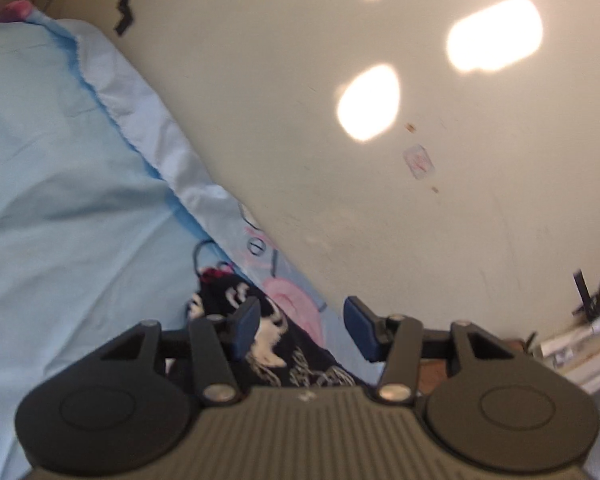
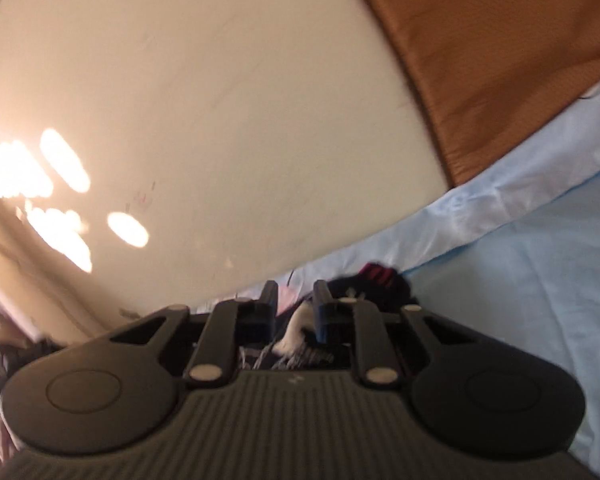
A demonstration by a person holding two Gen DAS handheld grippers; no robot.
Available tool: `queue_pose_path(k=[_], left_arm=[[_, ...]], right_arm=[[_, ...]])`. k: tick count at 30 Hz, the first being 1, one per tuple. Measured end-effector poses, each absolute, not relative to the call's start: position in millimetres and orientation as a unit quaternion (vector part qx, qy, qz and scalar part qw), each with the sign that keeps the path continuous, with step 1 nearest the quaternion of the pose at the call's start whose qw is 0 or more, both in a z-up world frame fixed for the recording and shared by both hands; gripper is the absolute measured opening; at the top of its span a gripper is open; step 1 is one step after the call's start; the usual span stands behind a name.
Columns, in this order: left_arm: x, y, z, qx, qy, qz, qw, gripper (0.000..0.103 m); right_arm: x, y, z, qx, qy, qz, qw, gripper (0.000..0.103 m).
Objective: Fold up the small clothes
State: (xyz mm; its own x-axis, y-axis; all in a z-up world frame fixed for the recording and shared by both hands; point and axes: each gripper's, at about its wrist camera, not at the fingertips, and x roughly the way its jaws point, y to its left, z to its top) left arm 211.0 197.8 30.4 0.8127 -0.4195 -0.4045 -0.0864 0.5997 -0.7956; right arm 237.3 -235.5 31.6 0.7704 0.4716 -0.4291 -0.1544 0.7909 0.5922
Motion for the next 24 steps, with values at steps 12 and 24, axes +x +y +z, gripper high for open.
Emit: queue_pose_path(k=[12, 24], left_arm=[[219, 90, -1, -0.107, 0.327, -0.030, 0.939, 0.038], [217, 72, -17, -0.060, 0.281, 0.004, 0.958, 0.038]], right_arm=[[289, -179, -19, 0.148, 0.347, 0.135, 0.916, 0.000], [286, -175, -22, 0.139, 0.318, 0.128, 0.929, 0.000]])
